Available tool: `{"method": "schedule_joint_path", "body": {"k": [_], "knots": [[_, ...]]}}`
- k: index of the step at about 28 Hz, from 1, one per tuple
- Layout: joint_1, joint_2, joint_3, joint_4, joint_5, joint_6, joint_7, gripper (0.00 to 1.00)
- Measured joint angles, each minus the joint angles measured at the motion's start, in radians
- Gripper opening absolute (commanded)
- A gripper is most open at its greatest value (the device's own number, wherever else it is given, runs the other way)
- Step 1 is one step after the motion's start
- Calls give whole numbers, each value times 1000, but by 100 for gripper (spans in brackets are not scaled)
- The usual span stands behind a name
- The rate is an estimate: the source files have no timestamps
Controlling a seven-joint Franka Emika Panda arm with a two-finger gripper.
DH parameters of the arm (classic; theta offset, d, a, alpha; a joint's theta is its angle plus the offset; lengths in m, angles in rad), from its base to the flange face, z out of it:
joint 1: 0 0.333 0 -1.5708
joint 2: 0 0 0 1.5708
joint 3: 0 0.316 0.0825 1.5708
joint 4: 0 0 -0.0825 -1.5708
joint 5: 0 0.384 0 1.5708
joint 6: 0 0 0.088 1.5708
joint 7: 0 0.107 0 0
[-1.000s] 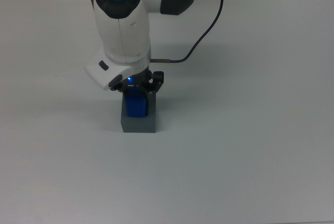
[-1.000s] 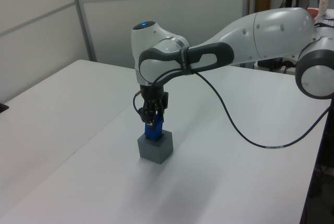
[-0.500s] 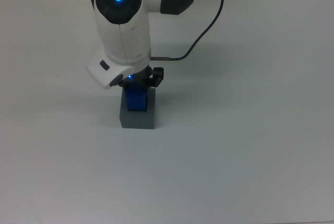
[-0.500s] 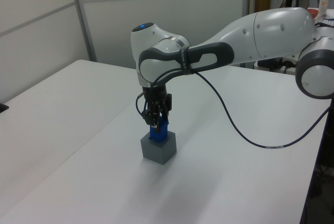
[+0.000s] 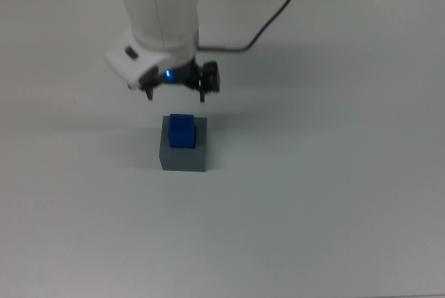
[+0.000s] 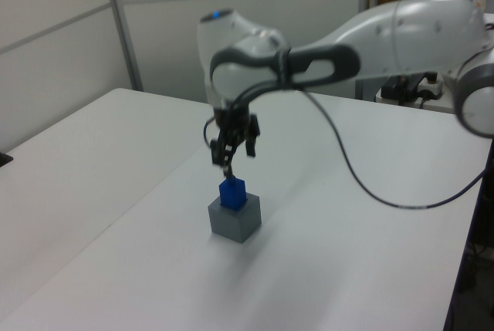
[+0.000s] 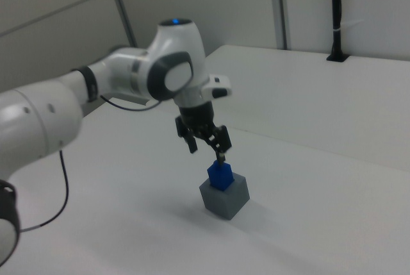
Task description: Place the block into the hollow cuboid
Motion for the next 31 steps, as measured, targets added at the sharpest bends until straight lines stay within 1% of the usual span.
{"method": "schedule_joint_path", "body": {"k": [2,7,11,13,18,25,31], "knots": [[-4,-66,-2,-10,-4,-50,0,100],[-12,-199,-9,-44,-23,-151,0,100],[-10,-254,-10,-77,-25,-163,0,100],[-8,-265,-9,-100,-25,-163,0,100],[-6,-262,-5,-126,-27,-149,0,100],[-4,-260,0,-147,-28,-148,0,100],[-3,-268,0,-150,-28,-148,0,100]]}}
